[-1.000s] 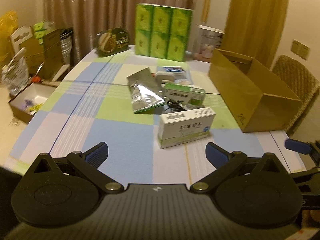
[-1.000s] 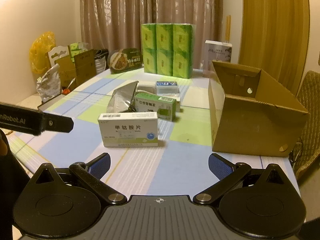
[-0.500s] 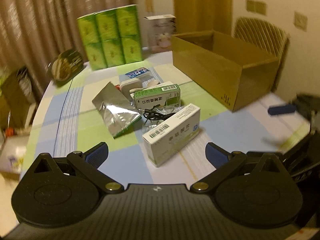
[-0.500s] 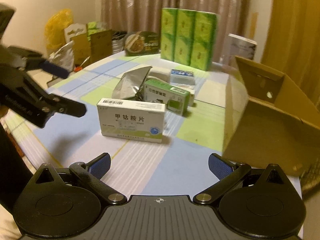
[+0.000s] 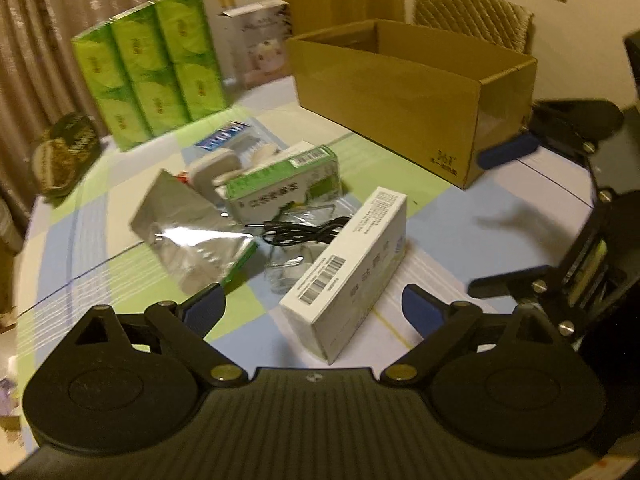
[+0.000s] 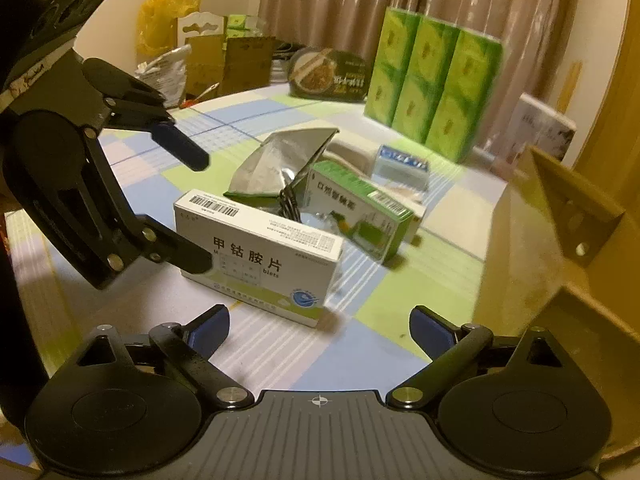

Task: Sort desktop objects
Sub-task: 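Move the left tool toward the white medicine box, then grasp the white medicine box with the left tool while the right tool reaches for the black cable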

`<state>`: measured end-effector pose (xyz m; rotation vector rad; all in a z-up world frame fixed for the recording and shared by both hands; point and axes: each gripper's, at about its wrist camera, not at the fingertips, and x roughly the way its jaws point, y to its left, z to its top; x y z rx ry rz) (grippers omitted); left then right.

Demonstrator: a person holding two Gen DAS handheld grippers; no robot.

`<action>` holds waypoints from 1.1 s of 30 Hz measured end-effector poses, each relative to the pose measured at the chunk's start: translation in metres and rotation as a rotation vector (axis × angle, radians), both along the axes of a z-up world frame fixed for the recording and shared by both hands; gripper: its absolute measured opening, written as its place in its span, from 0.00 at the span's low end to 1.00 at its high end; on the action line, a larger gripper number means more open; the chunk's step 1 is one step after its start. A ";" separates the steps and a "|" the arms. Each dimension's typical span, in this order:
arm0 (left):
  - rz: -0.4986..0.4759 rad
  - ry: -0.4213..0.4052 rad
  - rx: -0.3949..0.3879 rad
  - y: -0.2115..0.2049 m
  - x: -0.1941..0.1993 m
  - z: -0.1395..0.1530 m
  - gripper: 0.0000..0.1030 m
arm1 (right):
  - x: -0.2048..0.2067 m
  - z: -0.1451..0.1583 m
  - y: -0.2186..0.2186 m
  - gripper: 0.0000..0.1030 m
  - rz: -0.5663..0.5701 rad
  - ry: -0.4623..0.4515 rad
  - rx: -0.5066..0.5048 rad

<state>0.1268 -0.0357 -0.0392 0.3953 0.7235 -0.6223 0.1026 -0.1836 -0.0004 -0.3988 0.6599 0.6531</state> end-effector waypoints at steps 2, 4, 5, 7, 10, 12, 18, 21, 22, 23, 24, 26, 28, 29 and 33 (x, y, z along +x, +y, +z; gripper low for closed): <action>-0.024 0.009 0.005 -0.004 0.007 -0.004 0.87 | 0.005 -0.004 0.002 0.91 0.002 0.023 0.002; -0.038 0.014 0.014 -0.008 0.012 -0.009 0.87 | 0.007 -0.007 0.005 0.91 0.011 0.033 -0.005; -0.042 0.019 0.021 -0.009 0.016 -0.011 0.87 | 0.008 -0.008 0.006 0.91 0.014 0.034 -0.013; -0.051 0.038 0.027 -0.012 0.023 -0.015 0.79 | 0.011 -0.010 0.009 0.91 0.015 0.034 -0.029; -0.064 0.074 0.027 -0.014 0.030 -0.022 0.70 | 0.017 -0.014 0.010 0.91 0.003 0.046 -0.042; -0.071 0.094 0.026 -0.015 0.032 -0.025 0.65 | 0.021 -0.016 0.008 0.91 -0.011 0.059 -0.044; -0.098 0.137 0.024 -0.016 0.028 -0.027 0.55 | 0.023 -0.016 0.011 0.91 -0.012 0.062 -0.045; -0.102 0.158 0.013 -0.015 0.027 -0.025 0.41 | 0.022 -0.016 0.015 0.91 -0.003 0.053 -0.054; -0.106 0.168 0.005 -0.015 0.026 -0.024 0.35 | 0.022 -0.016 0.016 0.91 -0.002 0.048 -0.060; -0.113 0.177 -0.003 -0.015 0.025 -0.024 0.34 | 0.022 -0.017 0.017 0.91 -0.001 0.043 -0.068; -0.122 0.180 -0.007 -0.016 0.024 -0.023 0.33 | 0.021 -0.017 0.018 0.91 0.001 0.037 -0.078; -0.136 0.174 -0.002 -0.019 0.024 -0.023 0.33 | 0.022 -0.018 0.020 0.91 0.002 0.029 -0.093; -0.140 0.165 0.003 -0.022 0.025 -0.024 0.33 | 0.022 -0.019 0.021 0.91 0.005 0.024 -0.103; -0.140 0.162 -0.001 -0.024 0.026 -0.024 0.33 | 0.022 -0.019 0.021 0.91 0.005 0.022 -0.107; -0.143 0.159 -0.016 -0.030 0.031 -0.023 0.33 | 0.023 -0.020 0.020 0.91 -0.009 0.014 -0.122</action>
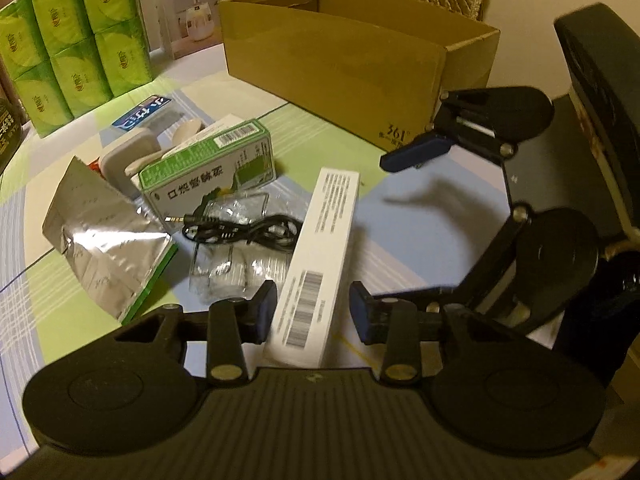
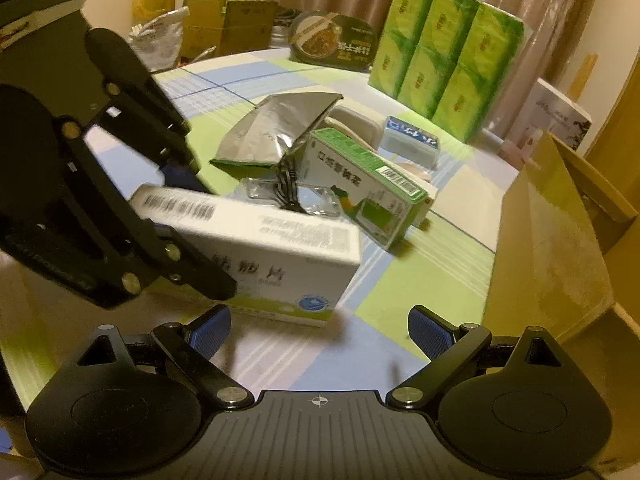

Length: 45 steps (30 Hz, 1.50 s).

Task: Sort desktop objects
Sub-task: 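Grasp the white medicine box with the left tool while the right tool reaches for the black cable, then close the right tool on the black audio cable and lift it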

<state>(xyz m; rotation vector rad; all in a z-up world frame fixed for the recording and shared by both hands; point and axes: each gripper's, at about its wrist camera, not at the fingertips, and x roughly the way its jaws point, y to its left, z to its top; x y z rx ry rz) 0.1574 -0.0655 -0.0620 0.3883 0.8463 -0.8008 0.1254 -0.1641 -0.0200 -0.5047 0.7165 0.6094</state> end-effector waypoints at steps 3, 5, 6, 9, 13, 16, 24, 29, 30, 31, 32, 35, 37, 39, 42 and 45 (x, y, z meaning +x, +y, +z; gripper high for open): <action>-0.018 0.008 -0.010 -0.002 -0.002 -0.001 0.22 | 0.002 0.000 -0.002 0.91 -0.013 0.007 -0.001; -0.021 0.012 -0.015 0.001 -0.005 0.000 0.20 | 0.002 0.001 -0.003 0.91 -0.011 0.007 0.000; -0.019 0.014 -0.014 0.004 -0.007 0.000 0.20 | 0.001 0.002 -0.002 0.91 -0.009 0.005 0.002; -0.006 0.015 -0.010 0.016 -0.016 0.003 0.20 | -0.002 0.004 -0.001 0.91 -0.008 -0.011 0.012; 0.021 -0.001 -0.001 0.037 -0.033 0.007 0.20 | -0.002 0.011 0.004 0.87 -0.008 -0.015 0.061; 0.044 -0.012 -0.002 0.052 -0.042 0.009 0.20 | 0.002 0.017 0.011 0.80 -0.011 -0.003 0.111; 0.256 -0.020 -0.021 0.093 -0.037 0.009 0.20 | 0.032 0.020 0.031 0.59 -0.109 0.125 0.273; 0.376 -0.016 -0.062 0.108 -0.024 0.004 0.20 | 0.044 0.012 0.044 0.48 -0.152 0.162 0.253; 0.383 -0.017 -0.072 0.108 -0.023 0.003 0.20 | 0.045 0.011 0.045 0.47 -0.160 0.163 0.245; 0.386 -0.012 -0.079 0.108 -0.021 0.003 0.20 | 0.046 0.009 0.045 0.45 -0.164 0.163 0.239; 0.385 -0.007 -0.084 0.107 -0.020 0.002 0.20 | 0.046 0.007 0.044 0.43 -0.169 0.163 0.232; 0.389 0.001 -0.079 0.106 -0.017 0.000 0.25 | 0.046 0.003 0.043 0.31 -0.173 0.164 0.219; 0.392 0.005 -0.076 0.104 -0.016 -0.001 0.30 | 0.046 0.003 0.041 0.26 -0.171 0.168 0.226; 0.394 0.010 -0.077 0.103 -0.015 -0.002 0.34 | 0.044 0.004 0.040 0.26 -0.161 0.164 0.228; 0.394 0.010 -0.085 0.100 -0.012 -0.001 0.38 | 0.041 0.011 0.038 0.25 -0.151 0.162 0.246; 0.390 0.015 -0.090 0.097 -0.009 0.001 0.38 | 0.033 0.020 0.032 0.25 -0.132 0.137 0.257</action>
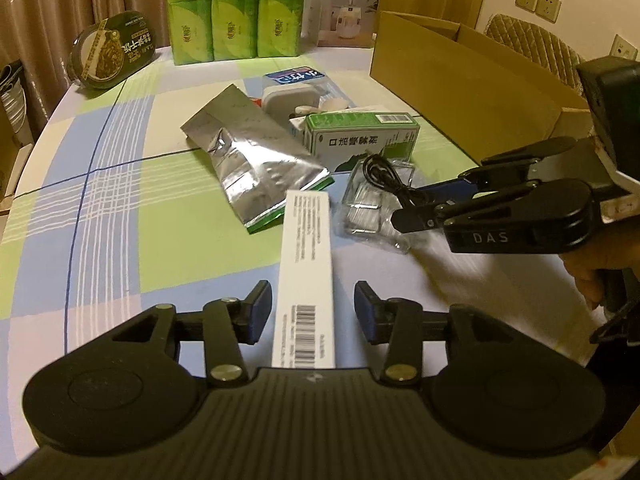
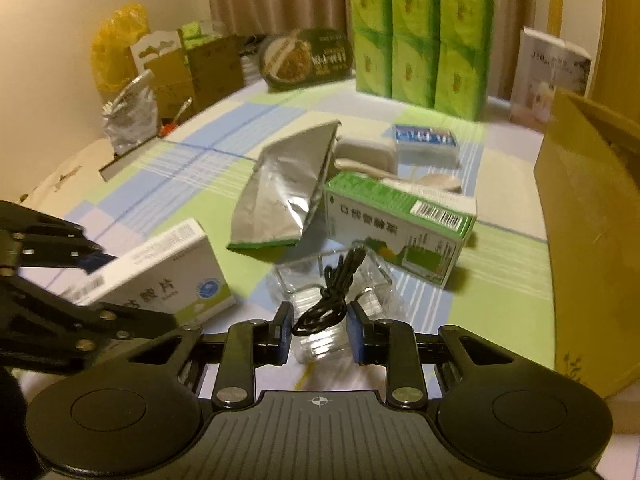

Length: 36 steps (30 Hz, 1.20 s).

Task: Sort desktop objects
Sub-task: 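Close the right tool on the black audio cable and lift it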

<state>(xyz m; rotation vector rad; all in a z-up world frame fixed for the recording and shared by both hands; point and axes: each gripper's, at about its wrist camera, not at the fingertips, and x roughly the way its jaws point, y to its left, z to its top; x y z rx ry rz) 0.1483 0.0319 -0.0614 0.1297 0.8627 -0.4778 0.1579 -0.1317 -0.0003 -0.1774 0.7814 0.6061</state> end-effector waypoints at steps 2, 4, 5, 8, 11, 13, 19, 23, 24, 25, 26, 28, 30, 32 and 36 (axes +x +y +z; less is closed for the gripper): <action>-0.004 0.006 0.005 -0.003 0.002 0.000 0.38 | -0.006 0.003 -0.003 0.20 0.004 -0.014 -0.012; -0.008 0.010 0.015 -0.006 0.003 0.000 0.38 | -0.011 0.003 -0.006 0.06 0.010 -0.008 -0.032; -0.009 0.012 0.020 -0.008 0.004 -0.001 0.38 | -0.013 0.001 -0.007 0.06 0.019 0.002 -0.048; -0.007 0.019 0.029 -0.010 0.006 -0.002 0.38 | -0.022 -0.007 -0.013 0.06 0.021 0.034 -0.093; 0.000 0.026 0.035 -0.011 0.006 -0.003 0.33 | -0.023 -0.019 -0.017 0.07 0.013 0.073 -0.136; 0.002 0.031 0.041 -0.011 0.007 -0.003 0.24 | -0.022 -0.021 -0.022 0.18 0.001 0.078 -0.128; 0.004 0.022 0.045 -0.017 0.007 -0.002 0.24 | -0.020 -0.016 -0.021 0.53 -0.011 0.052 -0.051; 0.003 0.014 0.045 -0.021 0.011 -0.001 0.25 | -0.014 -0.017 -0.009 0.53 0.009 0.036 -0.041; 0.004 0.014 0.046 -0.021 0.011 -0.001 0.25 | -0.012 -0.017 -0.005 0.53 0.014 0.028 -0.050; 0.005 0.014 0.047 -0.021 0.012 -0.001 0.25 | -0.010 -0.018 -0.003 0.52 0.015 0.024 -0.054; 0.006 0.014 0.048 -0.022 0.013 -0.001 0.25 | -0.008 -0.019 -0.002 0.52 0.013 0.024 -0.052; 0.005 0.019 0.048 -0.022 0.015 -0.002 0.26 | -0.003 -0.021 -0.002 0.50 0.005 0.032 -0.041; 0.001 0.026 0.046 -0.022 0.016 -0.003 0.26 | 0.001 -0.023 -0.003 0.45 0.005 0.043 -0.028; -0.008 0.037 0.044 -0.022 0.018 -0.003 0.26 | 0.003 -0.024 -0.002 0.42 0.010 0.053 -0.021; -0.016 0.045 0.049 -0.024 0.021 -0.005 0.26 | 0.003 -0.026 -0.001 0.20 0.008 0.061 -0.011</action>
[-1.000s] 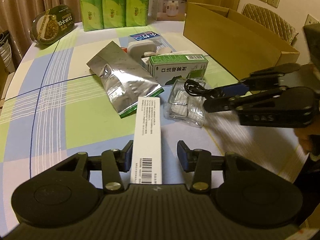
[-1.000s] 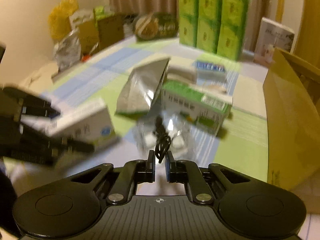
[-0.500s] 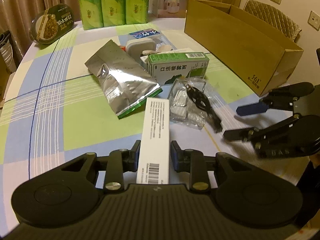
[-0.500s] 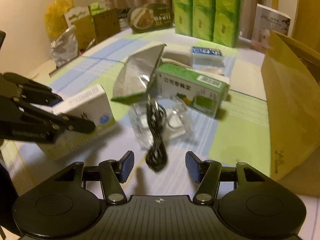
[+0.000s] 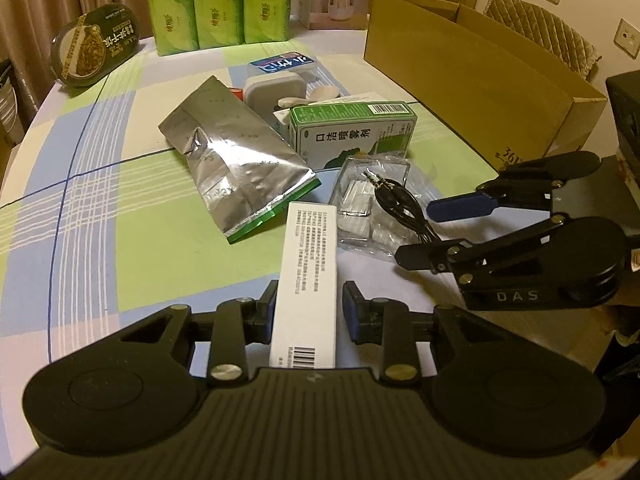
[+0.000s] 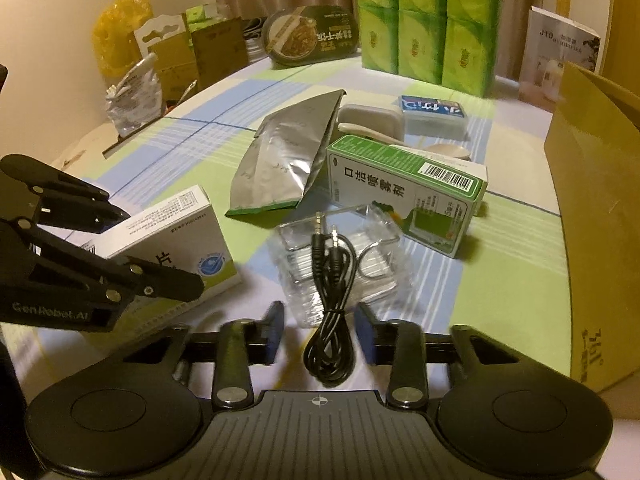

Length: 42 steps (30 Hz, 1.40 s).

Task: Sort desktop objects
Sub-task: 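Close the right tool on the black audio cable and lift it, then carry both items to the cardboard box and release them inside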

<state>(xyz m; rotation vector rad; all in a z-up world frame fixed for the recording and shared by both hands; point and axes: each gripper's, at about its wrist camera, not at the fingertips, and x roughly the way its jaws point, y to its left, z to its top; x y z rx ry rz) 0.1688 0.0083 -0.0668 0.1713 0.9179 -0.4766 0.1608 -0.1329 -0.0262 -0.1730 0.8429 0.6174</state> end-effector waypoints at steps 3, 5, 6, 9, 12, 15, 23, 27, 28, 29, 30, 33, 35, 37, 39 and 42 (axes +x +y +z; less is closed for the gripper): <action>-0.012 0.002 0.009 -0.002 0.002 -0.001 0.25 | 0.000 0.002 -0.002 0.12 -0.010 -0.001 0.007; -0.016 0.000 0.016 -0.003 0.001 -0.001 0.20 | -0.002 0.006 -0.003 0.10 -0.011 -0.015 0.010; -0.018 0.002 0.014 -0.002 0.001 -0.001 0.20 | -0.003 0.008 -0.003 0.10 -0.011 -0.023 0.012; -0.018 -0.003 0.003 -0.002 0.000 0.001 0.20 | -0.008 0.015 -0.004 0.10 -0.011 -0.046 0.024; -0.012 -0.017 -0.013 -0.001 -0.001 0.005 0.20 | -0.012 0.022 -0.005 0.10 -0.019 -0.072 0.030; -0.007 -0.032 -0.027 -0.001 -0.003 0.011 0.20 | -0.015 0.031 -0.009 0.10 -0.032 -0.099 0.038; -0.008 -0.082 -0.077 -0.015 -0.001 0.035 0.20 | -0.022 0.075 -0.034 0.10 -0.109 -0.242 0.049; -0.039 -0.136 -0.107 -0.034 0.002 0.056 0.20 | -0.024 0.104 -0.060 0.10 -0.195 -0.342 0.050; -0.047 -0.149 -0.113 -0.040 0.002 0.062 0.20 | -0.024 0.110 -0.068 0.10 -0.219 -0.362 0.051; -0.056 -0.162 -0.120 -0.046 0.002 0.067 0.20 | -0.025 0.117 -0.078 0.10 -0.248 -0.382 0.054; -0.068 -0.174 -0.129 -0.053 0.003 0.072 0.20 | -0.024 0.123 -0.088 0.10 -0.275 -0.397 0.055; -0.109 -0.205 -0.149 -0.076 0.005 0.086 0.20 | -0.020 0.135 -0.118 0.10 -0.346 -0.433 0.033; -0.132 -0.218 -0.161 -0.092 0.006 0.095 0.20 | -0.015 0.140 -0.140 0.10 -0.380 -0.449 0.008; -0.151 -0.228 -0.184 -0.110 0.010 0.104 0.20 | -0.009 0.143 -0.162 0.10 -0.418 -0.452 -0.010; -0.171 -0.237 -0.206 -0.130 0.012 0.112 0.20 | -0.002 0.140 -0.183 0.10 -0.462 -0.440 -0.006; -0.205 -0.245 -0.232 -0.163 0.016 0.122 0.20 | 0.003 0.135 -0.206 0.10 -0.512 -0.400 0.039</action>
